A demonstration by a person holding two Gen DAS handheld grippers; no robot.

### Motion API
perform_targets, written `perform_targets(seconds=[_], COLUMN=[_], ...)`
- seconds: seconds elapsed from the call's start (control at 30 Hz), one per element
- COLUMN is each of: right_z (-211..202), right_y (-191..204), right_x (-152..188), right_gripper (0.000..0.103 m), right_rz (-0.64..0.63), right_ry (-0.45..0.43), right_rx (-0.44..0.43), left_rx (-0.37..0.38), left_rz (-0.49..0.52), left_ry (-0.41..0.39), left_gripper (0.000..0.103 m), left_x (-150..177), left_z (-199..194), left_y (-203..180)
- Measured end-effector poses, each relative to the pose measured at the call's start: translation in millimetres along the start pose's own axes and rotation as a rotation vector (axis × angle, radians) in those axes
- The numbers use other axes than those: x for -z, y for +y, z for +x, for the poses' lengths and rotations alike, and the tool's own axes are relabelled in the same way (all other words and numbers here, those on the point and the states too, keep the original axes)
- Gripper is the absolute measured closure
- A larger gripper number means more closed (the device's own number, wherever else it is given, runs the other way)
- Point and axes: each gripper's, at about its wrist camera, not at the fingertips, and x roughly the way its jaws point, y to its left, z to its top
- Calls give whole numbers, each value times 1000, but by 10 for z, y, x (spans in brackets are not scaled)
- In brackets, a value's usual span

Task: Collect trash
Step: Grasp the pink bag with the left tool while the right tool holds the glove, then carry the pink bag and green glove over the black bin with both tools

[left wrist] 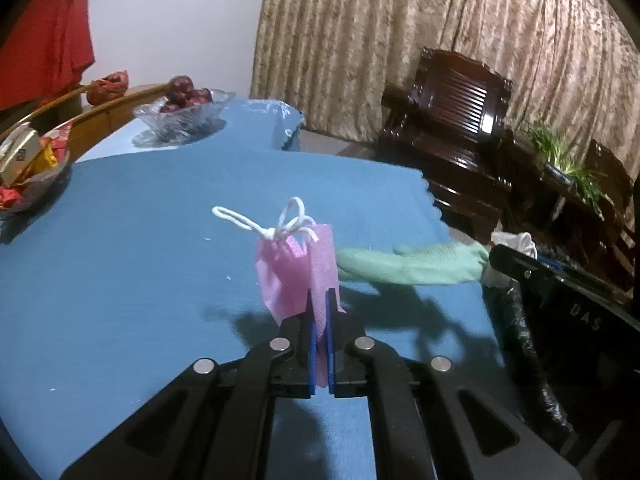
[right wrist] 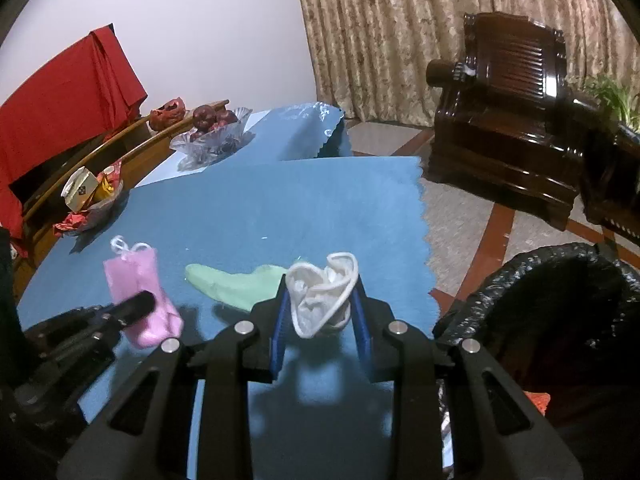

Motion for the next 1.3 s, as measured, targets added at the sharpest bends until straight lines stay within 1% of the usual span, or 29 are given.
perform_targets(seconds=[0.13, 0.47, 0.77, 0.93, 1.03, 1.23, 1.3], right_z=[-137, -504, -939, -1258, -1416, -1690, -1749], right_y=[21, 78, -64, -268, -450, -912, -1012], right_x=[-19, -30, -57, -79, -59, 71, 118], right_gripper=[76, 76, 76, 76, 76, 76, 76], right_rz=[-10, -49, -50, -44, -31, 18, 29], right_ry=[-14, -52, -105, -145, -158, -158, -156], right_rx=[2, 7, 32, 67, 105, 198, 220], left_rx=[8, 43, 91, 141, 172, 239, 264], left_rz=[4, 35, 72, 110, 129, 180, 196], left_ry=[-25, -63, -94, -111, -115, -109, -101], left_gripper=[100, 101, 101, 101, 101, 101, 101], left_x=[-60, -124, -179, -246, -265, -268, -254], left_z=[-126, -381, -609, -696, -714, -699, -670], left_y=[-16, -200, -523, -814, -993, -1411, -1577])
